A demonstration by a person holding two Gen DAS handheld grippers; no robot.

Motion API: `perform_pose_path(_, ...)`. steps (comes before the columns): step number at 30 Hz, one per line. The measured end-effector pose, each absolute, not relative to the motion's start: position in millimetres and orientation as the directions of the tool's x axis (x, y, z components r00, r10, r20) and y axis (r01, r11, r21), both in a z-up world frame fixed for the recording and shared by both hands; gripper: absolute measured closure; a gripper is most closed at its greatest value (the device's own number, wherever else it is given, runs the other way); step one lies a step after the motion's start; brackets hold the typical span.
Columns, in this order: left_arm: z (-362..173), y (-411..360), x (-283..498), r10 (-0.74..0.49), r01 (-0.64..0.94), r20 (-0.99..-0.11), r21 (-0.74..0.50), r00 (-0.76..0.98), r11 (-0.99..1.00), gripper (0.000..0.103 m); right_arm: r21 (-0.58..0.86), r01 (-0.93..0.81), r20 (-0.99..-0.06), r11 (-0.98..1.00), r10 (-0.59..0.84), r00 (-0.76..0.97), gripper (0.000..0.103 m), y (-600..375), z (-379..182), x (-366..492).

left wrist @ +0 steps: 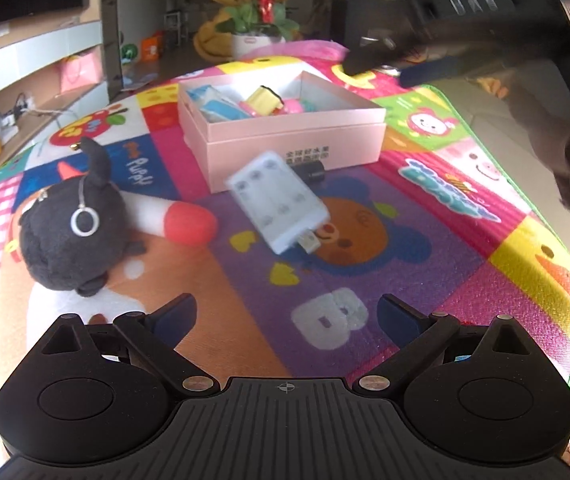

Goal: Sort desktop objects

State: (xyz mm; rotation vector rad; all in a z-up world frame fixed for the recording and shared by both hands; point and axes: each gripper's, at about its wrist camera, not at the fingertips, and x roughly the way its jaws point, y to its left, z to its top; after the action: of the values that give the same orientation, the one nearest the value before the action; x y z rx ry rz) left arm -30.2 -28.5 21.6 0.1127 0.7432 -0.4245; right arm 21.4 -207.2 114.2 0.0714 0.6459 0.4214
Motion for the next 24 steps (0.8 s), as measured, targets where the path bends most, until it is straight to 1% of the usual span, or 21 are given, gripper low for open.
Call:
perform_pose_path(1, 20.4, -32.2, -27.6, -0.332, 0.414, -0.678, -0.046, 0.656, 0.909, 0.003, 0.163, -0.338, -0.563, 0.927, 0.369, 0.740, 0.022, -211.5, 109.5, 16.6)
perform_pose_path(3, 18.9, -41.3, -20.0, -0.325, 0.405, -0.675, -0.042, 0.663, 0.913, 0.003, 0.093, -0.289, -0.554, 0.953, 0.291, 0.780, 0.014, -221.2, 95.8, 6.0)
perform_pose_path(7, 19.0, -61.0, 8.5, -0.315, 0.356, -0.676, -0.083, 0.666, 0.931, 0.004, -0.059, -0.174, -0.516, 0.983, 0.119, 0.848, 0.011, -232.7, 65.6, -19.9)
perform_pose_path(9, 18.2, -73.6, 24.0, -0.290, 0.325, -0.684, -0.081, 0.670, 0.942, 0.007, -0.118, -0.134, -0.487, 0.984, 0.060, 0.871, 0.006, -235.2, 53.9, -32.7)
perform_pose_path(11, 14.7, -86.5, 35.2, -0.233, 0.303, -0.684, -0.019, 0.691, 0.953, 0.017, -0.110, -0.115, -0.475, 0.987, 0.049, 0.878, 0.003, -239.5, 50.4, -42.3)
perform_pose_path(14, 5.7, -96.9, 45.3, -0.183, 0.289, -0.686, 0.042, 0.704, 0.956, 0.024, -0.061, -0.086, -0.472, 0.994, 0.047, 0.880, 0.000, -247.8, 51.4, -48.9)
perform_pose_path(15, 3.6, -96.9, 45.7, -0.182, 0.294, -0.686, 0.049, 0.705, 0.955, 0.026, -0.050, -0.074, -0.473, 0.996, 0.042, 0.880, 0.000, -249.8, 51.6, -50.7)
perform_pose_path(17, 4.1, -93.0, 41.7, -0.198, 0.308, -0.677, 0.045, 0.709, 0.950, 0.038, -0.039, -0.060, -0.480, 0.997, 0.034, 0.876, 0.000, -252.7, 49.9, -51.9)
perform_pose_path(19, 5.5, -88.6, 37.9, -0.204, 0.320, -0.674, 0.051, 0.710, 0.946, 0.044, -0.035, -0.056, -0.490, 0.998, 0.032, 0.871, 0.000, -253.7, 46.6, -52.2)
perform_pose_path(20, 6.2, -85.6, 34.5, -0.204, 0.326, -0.673, 0.058, 0.711, 0.944, 0.046, -0.030, -0.055, -0.497, 0.998, 0.033, 0.867, 0.000, -254.1, 44.4, -51.2)
perform_pose_path(24, 8.8, -67.5, 9.0, -0.230, 0.367, -0.680, 0.062, 0.696, 0.928, 0.047, 0.010, -0.040, -0.544, 0.999, 0.039, 0.838, 0.000, -253.1, 33.6, -45.5)
